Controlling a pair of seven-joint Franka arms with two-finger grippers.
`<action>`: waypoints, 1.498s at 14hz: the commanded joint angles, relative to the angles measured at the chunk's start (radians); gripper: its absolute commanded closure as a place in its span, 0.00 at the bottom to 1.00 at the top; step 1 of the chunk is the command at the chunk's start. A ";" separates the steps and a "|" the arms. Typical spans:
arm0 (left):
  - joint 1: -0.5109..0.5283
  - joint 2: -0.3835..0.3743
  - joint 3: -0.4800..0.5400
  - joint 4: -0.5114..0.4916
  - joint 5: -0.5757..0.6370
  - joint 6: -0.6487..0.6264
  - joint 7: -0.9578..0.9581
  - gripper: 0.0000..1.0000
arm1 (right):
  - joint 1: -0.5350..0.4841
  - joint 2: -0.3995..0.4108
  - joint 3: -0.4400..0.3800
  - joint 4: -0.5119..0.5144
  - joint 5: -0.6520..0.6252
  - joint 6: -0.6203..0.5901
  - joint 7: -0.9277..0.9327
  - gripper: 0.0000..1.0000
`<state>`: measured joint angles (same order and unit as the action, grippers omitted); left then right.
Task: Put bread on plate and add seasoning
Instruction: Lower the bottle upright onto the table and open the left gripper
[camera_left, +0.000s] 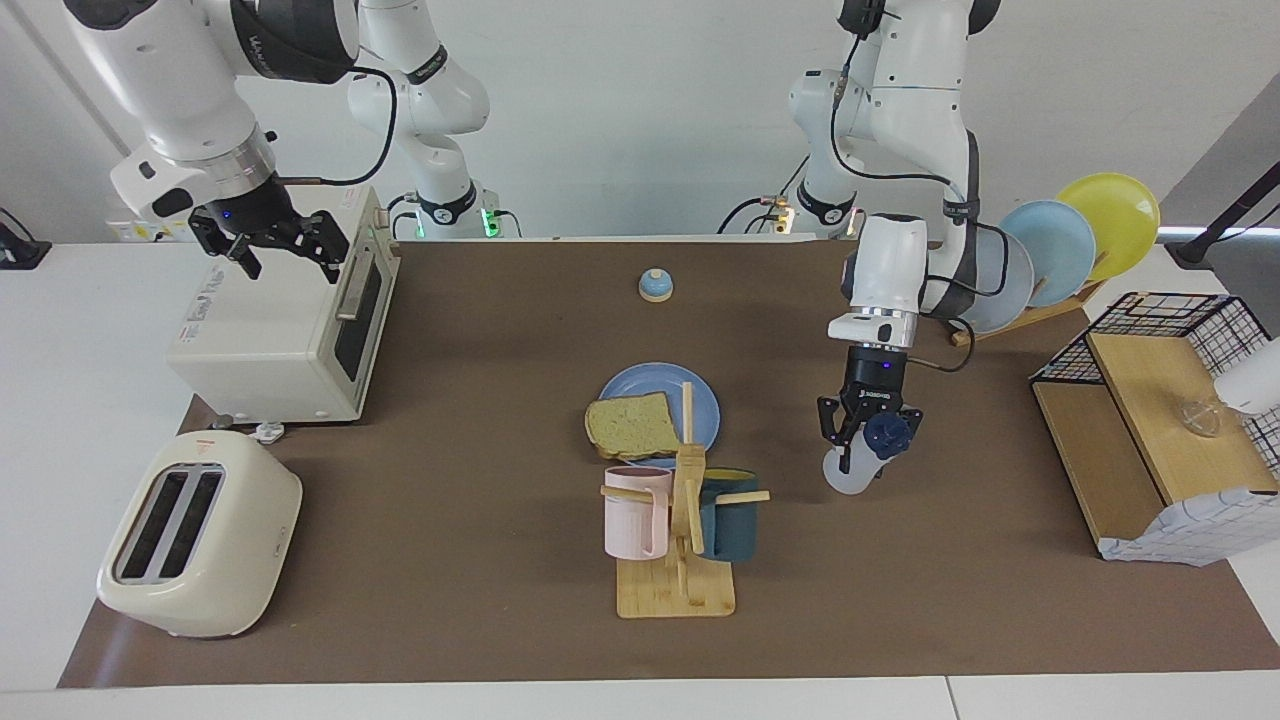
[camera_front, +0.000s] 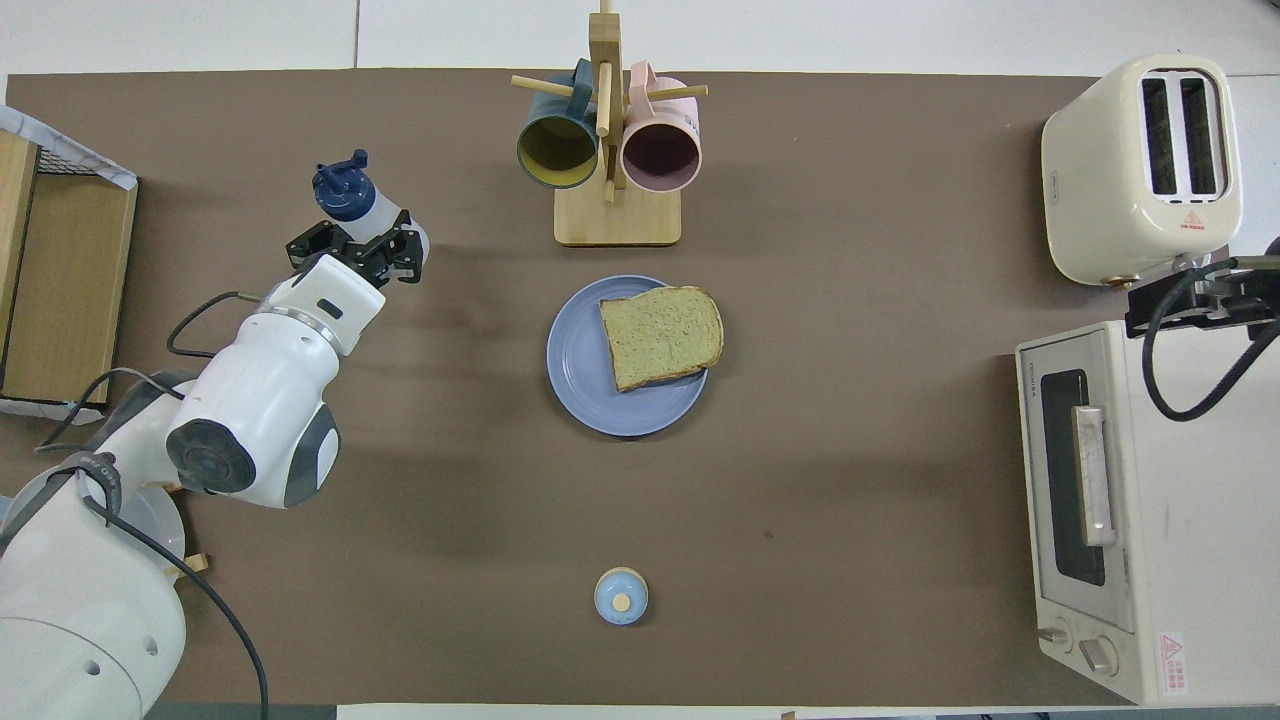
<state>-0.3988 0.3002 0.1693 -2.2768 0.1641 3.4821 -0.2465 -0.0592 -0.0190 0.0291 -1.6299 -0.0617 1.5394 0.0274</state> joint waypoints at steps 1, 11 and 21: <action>0.008 0.074 -0.005 0.057 -0.011 0.023 0.000 1.00 | -0.014 -0.010 0.006 -0.015 0.019 0.007 -0.024 0.00; 0.023 0.114 -0.004 0.063 0.052 0.025 0.003 1.00 | -0.014 -0.010 0.006 -0.015 0.019 0.007 -0.024 0.00; 0.024 0.116 -0.004 0.033 0.077 0.025 0.009 0.19 | -0.014 -0.010 0.006 -0.015 0.019 0.007 -0.024 0.00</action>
<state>-0.3881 0.4117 0.1699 -2.2237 0.2199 3.4865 -0.2423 -0.0592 -0.0190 0.0291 -1.6299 -0.0617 1.5394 0.0274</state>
